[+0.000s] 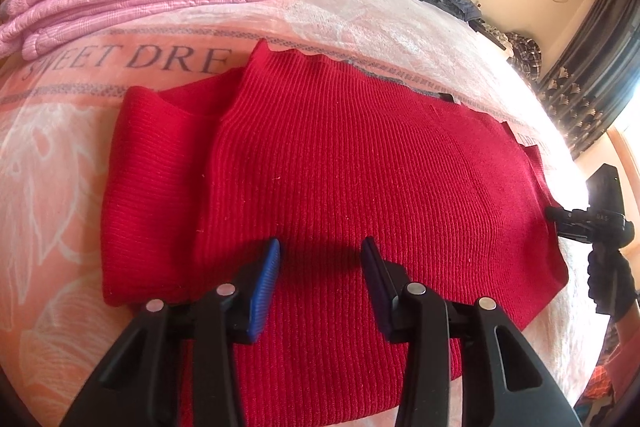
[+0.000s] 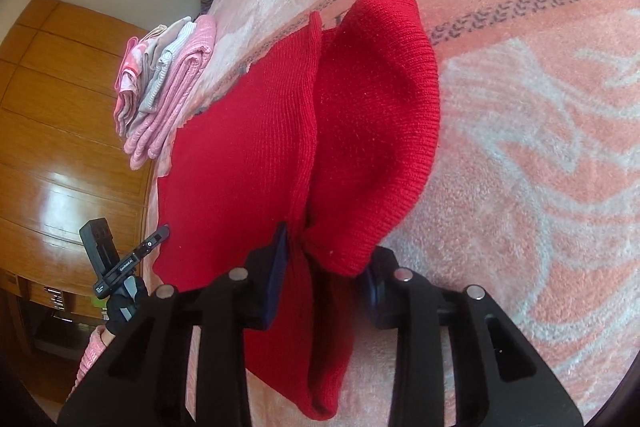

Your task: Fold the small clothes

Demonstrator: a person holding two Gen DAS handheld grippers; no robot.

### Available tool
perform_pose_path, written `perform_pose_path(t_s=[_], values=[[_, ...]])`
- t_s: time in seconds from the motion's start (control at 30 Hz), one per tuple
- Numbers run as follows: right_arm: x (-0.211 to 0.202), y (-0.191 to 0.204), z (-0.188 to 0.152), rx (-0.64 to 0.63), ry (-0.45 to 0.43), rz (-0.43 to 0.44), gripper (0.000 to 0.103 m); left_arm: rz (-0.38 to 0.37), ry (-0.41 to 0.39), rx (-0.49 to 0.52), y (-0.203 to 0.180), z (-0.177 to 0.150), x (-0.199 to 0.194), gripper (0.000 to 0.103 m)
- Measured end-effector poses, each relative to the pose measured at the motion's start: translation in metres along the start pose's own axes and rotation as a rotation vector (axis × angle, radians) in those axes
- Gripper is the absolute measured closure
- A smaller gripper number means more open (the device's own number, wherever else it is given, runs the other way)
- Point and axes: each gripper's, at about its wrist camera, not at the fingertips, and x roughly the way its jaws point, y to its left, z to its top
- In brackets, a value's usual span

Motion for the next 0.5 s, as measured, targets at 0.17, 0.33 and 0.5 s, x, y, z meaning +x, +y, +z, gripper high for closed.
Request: perform_pose_path(t_s=[0.17, 0.33, 0.5], values=[[-0.0001, -0.0052, -0.0027, 0.012, -0.007, -0.008, 0.084, -0.008, 0.002, 0.015, 0.0008, -0.0005, 0.0011, 0.060], [0.0001, -0.0031, -0.0032, 0.008, -0.005, -0.019, 0.085, -0.002, 0.000, 0.033, -0.0009, -0.0012, 0.0027, 0.060], [0.0015, -0.0020, -0.0032, 0.012, -0.008, -0.018, 0.085, -0.003, -0.002, 0.036, -0.0007, -0.0020, 0.0035, 0.060]])
